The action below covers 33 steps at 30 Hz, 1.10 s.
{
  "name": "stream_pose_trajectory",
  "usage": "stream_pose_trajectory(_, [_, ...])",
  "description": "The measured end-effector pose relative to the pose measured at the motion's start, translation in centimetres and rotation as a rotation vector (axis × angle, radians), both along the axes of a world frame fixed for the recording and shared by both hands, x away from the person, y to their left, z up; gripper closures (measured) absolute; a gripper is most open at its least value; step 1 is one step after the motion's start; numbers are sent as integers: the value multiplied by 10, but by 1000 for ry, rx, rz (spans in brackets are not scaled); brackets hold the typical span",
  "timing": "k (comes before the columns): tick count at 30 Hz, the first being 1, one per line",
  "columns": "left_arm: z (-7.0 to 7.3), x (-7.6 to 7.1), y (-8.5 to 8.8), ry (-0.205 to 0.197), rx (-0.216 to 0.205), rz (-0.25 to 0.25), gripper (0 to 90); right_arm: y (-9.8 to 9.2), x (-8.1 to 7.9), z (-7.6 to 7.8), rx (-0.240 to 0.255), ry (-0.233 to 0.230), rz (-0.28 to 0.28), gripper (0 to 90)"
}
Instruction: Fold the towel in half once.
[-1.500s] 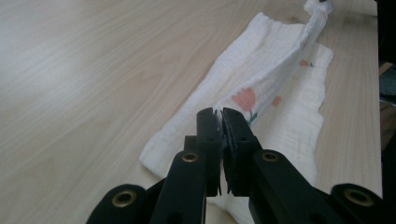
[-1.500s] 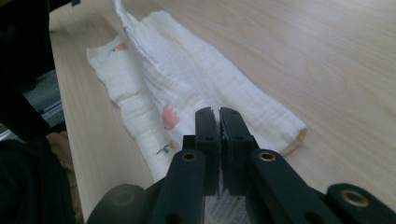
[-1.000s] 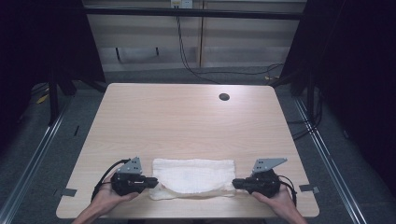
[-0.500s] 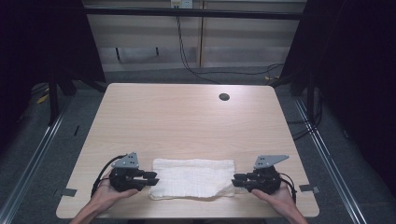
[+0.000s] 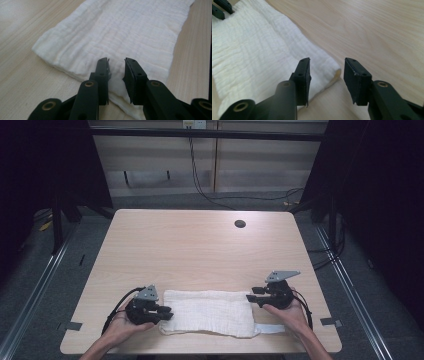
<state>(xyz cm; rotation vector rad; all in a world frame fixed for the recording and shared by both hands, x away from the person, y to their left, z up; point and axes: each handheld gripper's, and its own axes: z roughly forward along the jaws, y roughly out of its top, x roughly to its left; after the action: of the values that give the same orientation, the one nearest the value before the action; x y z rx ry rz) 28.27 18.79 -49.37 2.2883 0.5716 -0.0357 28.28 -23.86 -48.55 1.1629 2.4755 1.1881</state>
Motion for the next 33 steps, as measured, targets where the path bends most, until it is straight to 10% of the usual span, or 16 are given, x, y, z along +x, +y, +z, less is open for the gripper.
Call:
stream_pose_trajectory(4, [-1,2,-1,5,2,-10,720,9,10,-7,-56,-6,10,545])
stream_pose_trajectory(10, [-1,1,-2,7,-5,-23,726,15,14,-14,-62,-1,17,873])
stream_pose_trajectory(23, [-2,13,-35,50,-25,-52,706,-18,37,-11,-34,11,-99,873])
stream_pose_trajectory(33, [16,19,-20,60,-97,8,574,-21,26,6,48,-58,-99,686])
